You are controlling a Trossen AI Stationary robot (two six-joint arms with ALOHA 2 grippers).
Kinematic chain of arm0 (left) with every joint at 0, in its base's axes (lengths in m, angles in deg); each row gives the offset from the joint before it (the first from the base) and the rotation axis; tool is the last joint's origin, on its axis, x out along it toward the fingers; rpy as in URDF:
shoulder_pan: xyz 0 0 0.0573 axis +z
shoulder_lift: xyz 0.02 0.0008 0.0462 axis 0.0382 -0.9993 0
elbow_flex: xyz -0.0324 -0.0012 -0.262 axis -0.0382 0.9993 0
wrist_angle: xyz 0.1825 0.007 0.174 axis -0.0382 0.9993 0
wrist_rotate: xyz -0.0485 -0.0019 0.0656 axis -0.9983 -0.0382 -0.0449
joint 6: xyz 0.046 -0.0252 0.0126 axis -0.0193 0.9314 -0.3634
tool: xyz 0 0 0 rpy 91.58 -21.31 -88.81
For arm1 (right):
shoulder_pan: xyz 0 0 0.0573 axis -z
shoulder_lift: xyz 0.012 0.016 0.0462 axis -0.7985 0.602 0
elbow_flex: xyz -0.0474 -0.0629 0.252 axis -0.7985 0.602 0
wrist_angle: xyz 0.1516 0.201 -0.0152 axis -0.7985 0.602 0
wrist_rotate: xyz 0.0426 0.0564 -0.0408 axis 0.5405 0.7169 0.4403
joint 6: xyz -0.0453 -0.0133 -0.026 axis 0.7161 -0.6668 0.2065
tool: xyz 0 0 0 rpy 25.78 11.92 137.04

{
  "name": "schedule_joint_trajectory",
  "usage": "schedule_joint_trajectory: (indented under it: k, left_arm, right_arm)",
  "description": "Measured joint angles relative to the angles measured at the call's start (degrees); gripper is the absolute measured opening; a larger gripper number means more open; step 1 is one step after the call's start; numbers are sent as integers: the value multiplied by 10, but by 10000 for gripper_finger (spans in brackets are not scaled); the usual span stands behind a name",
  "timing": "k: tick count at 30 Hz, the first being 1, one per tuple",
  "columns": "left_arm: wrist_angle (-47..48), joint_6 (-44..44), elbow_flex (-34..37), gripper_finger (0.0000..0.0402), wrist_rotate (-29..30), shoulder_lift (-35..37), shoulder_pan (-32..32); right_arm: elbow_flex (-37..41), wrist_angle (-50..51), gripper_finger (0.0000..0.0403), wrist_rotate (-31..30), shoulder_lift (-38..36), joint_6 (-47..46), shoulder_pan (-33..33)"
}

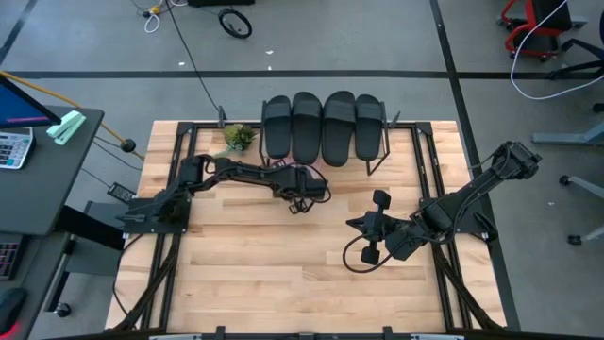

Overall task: Pick and place slides into the shelf
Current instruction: Put the pink slide under the shelf, then return to Home Position

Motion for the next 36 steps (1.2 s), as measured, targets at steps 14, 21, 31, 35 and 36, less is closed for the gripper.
schedule_joint_trajectory:
  k: [14, 21, 31, 35, 36]
  left_arm:
    - [-23, -17, 0, 186, 1, 0, 0]
    - [186, 119, -79, 203, -4, 4, -65]
    - [321, -27, -295, 188, 40, 37, -205]
    - [323, -26, -349, 191, 52, 65, -250]
    - [321, -24, -357, 192, 59, 80, -258]
  right_arm:
    - [0, 0, 13, 0, 0, 1, 0]
    - [0, 1, 13, 14, 0, 24, 0]
    - [0, 12, 13, 24, 0, 45, 1]
    - [0, 18, 14, 26, -3, 5, 0]
    - [0, 23, 15, 31, -7, -4, -1]
